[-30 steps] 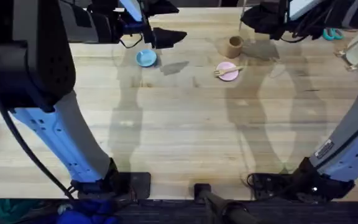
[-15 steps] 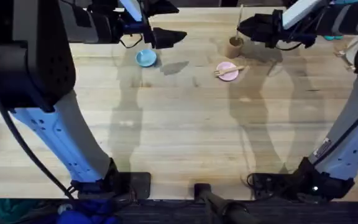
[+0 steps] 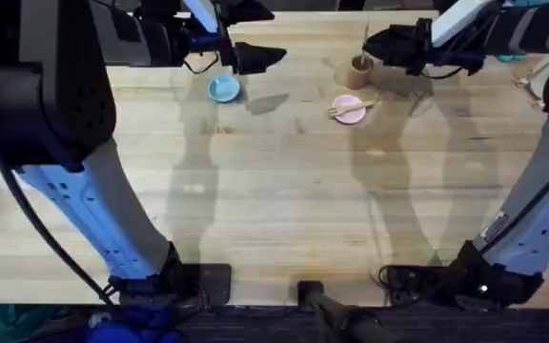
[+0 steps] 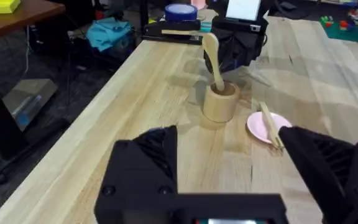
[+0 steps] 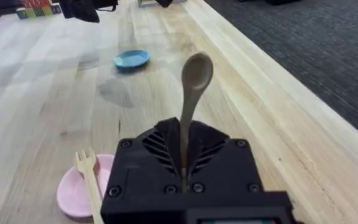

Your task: Pick up a utensil and set it on the pink plate, then put the other utensil in the container.

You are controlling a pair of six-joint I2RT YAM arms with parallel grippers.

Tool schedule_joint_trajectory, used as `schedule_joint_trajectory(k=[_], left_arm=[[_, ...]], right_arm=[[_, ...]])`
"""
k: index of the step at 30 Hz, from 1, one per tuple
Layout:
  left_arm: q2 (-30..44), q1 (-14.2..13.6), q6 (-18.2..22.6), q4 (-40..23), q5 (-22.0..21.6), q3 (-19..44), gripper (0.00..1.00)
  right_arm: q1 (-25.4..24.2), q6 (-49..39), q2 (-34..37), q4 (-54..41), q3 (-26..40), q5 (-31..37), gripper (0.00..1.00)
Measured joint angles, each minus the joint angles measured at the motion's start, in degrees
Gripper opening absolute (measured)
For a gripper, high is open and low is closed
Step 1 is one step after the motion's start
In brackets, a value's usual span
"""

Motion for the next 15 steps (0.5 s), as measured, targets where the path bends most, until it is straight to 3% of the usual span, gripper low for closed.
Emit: schedule_joint_trajectory(k=[15], left_arm=[[0.0, 0.0, 0.0, 0.0, 0.0, 0.0, 0.993]], right_arm=[[0.02, -3.61, 0.02, -6.1, 0.0, 3.74, 0.032]])
